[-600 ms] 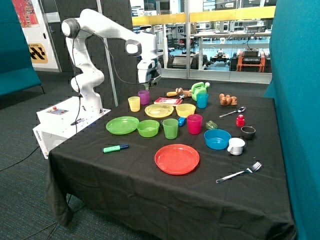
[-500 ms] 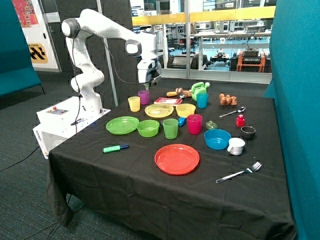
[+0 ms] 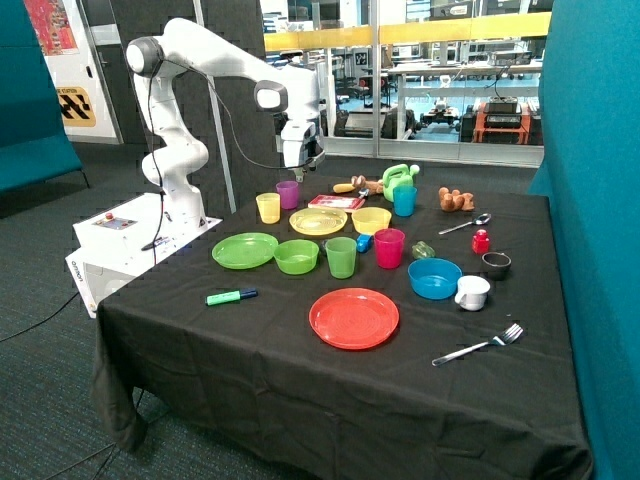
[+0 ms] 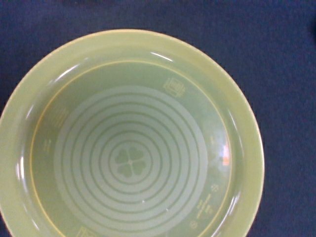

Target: Place the bowls on the appropriate plate

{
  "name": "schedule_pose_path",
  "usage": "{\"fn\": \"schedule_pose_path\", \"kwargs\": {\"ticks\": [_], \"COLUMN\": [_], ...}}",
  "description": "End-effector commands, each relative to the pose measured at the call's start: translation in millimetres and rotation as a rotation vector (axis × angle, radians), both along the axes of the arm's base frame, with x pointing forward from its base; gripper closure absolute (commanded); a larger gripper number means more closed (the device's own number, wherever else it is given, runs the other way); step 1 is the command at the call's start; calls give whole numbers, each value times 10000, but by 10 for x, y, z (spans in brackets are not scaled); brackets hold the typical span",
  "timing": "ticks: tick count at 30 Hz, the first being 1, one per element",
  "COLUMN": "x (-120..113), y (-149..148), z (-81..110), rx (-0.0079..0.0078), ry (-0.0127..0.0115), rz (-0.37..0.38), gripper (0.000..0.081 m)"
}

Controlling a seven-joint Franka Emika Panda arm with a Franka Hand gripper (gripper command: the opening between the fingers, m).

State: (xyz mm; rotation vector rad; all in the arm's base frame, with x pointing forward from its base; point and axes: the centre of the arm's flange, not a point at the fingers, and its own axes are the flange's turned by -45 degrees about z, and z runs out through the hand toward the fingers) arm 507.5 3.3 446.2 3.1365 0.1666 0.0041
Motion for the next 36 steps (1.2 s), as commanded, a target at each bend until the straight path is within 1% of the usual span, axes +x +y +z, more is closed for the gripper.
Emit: {"fn": "schedule_pose_path", "kwargs": {"ticks": [1,3,8,16,23,31,32,36], "x": [126,162,351,532,599,641,639,646], "y": [56,65,72,61,80,244,315,487], "z": [-21,-21,-59,-154,-197,-283,-309,-368], "rx": [5,5,6,6,6,5,5,5], "ry": [27,27,27,27,27,27,27,27], "rz": [282,280,42,-353,-362,229,520,806], "gripper": [609,612,618,624,621,599,597,592]}}
